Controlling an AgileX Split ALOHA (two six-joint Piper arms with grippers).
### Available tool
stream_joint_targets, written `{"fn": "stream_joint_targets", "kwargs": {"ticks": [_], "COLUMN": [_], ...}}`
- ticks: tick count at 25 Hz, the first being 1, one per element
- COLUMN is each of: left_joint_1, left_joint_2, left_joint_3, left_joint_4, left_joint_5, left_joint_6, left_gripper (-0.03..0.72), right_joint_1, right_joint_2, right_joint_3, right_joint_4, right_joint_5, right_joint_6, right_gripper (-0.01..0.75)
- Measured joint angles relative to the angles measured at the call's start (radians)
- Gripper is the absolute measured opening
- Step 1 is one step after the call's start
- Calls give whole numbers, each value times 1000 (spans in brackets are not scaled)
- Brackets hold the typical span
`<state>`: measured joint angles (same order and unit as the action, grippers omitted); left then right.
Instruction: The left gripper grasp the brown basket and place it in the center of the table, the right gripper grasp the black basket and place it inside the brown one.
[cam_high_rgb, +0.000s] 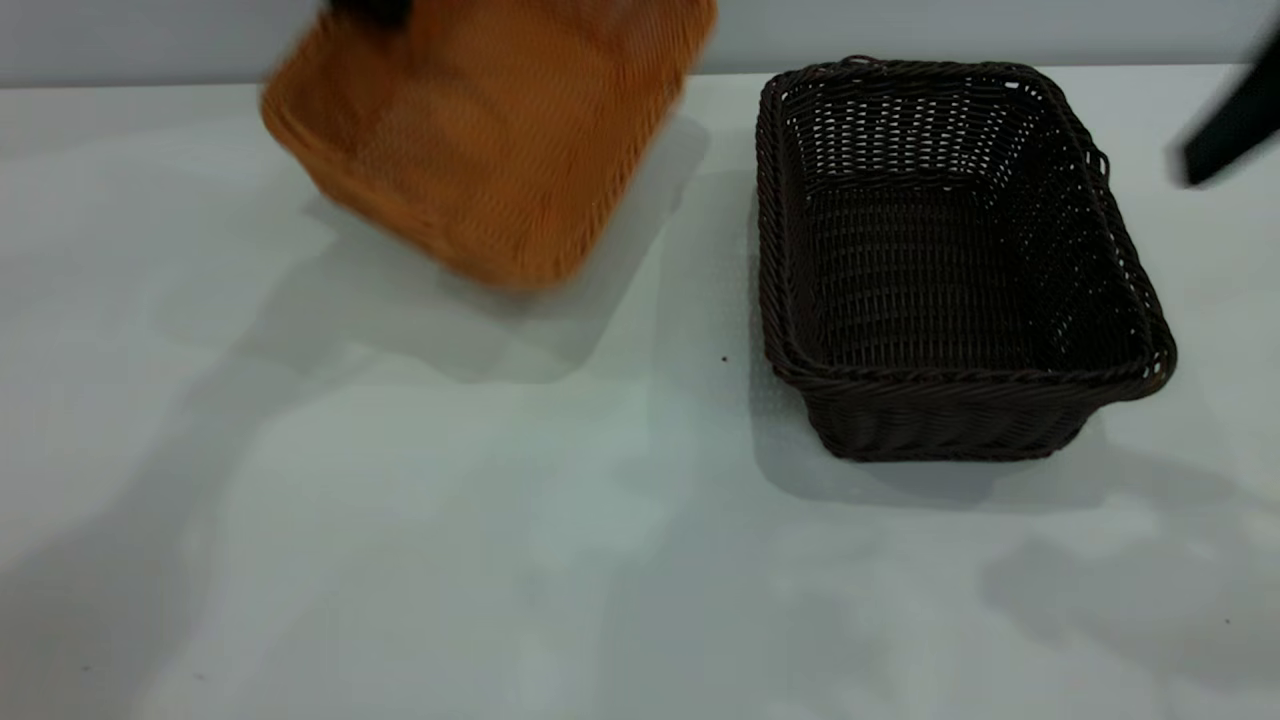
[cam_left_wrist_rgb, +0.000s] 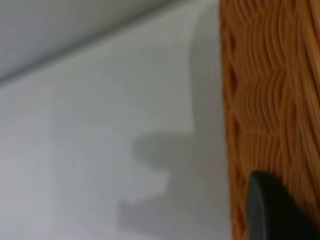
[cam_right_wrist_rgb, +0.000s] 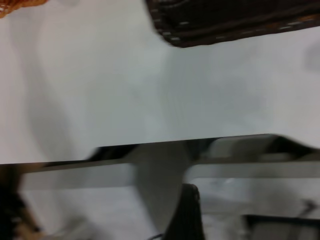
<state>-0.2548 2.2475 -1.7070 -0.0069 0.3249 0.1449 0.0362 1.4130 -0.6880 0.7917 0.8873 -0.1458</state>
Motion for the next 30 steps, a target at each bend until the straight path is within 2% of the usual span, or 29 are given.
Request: {"fn": "stream_joint_targets", "kwargs": {"ticks": [5, 9, 20, 23, 26, 30], "left_joint_1": [4, 4, 4, 5, 5, 5], "left_joint_2": [-41, -41, -41, -41, -41, -41], "left_joint_3": [-3, -3, -3, -3, -3, -3], "left_joint_4": [-1, 1, 1, 1, 1, 1], "left_joint_5": [2, 18, 19, 24, 28, 28], "left_joint_6": [1, 5, 5, 6, 19, 27], "left_gripper": [79, 79, 79, 79, 79, 79], "right_joint_1": [114, 145, 146, 146, 151, 151], "right_joint_2": [191, 330, 622, 646, 657, 658], "right_joint_3": [-5, -6, -49, -74, -82, -82], "right_joint_4": [263, 414, 486, 487, 491, 492], "right_joint_5": [-159, -244, -379, -400, -489, -553], "right_joint_6": [-2, -3, -7, -14, -14, -26], "right_gripper": [583, 583, 568, 552, 528, 485]}}
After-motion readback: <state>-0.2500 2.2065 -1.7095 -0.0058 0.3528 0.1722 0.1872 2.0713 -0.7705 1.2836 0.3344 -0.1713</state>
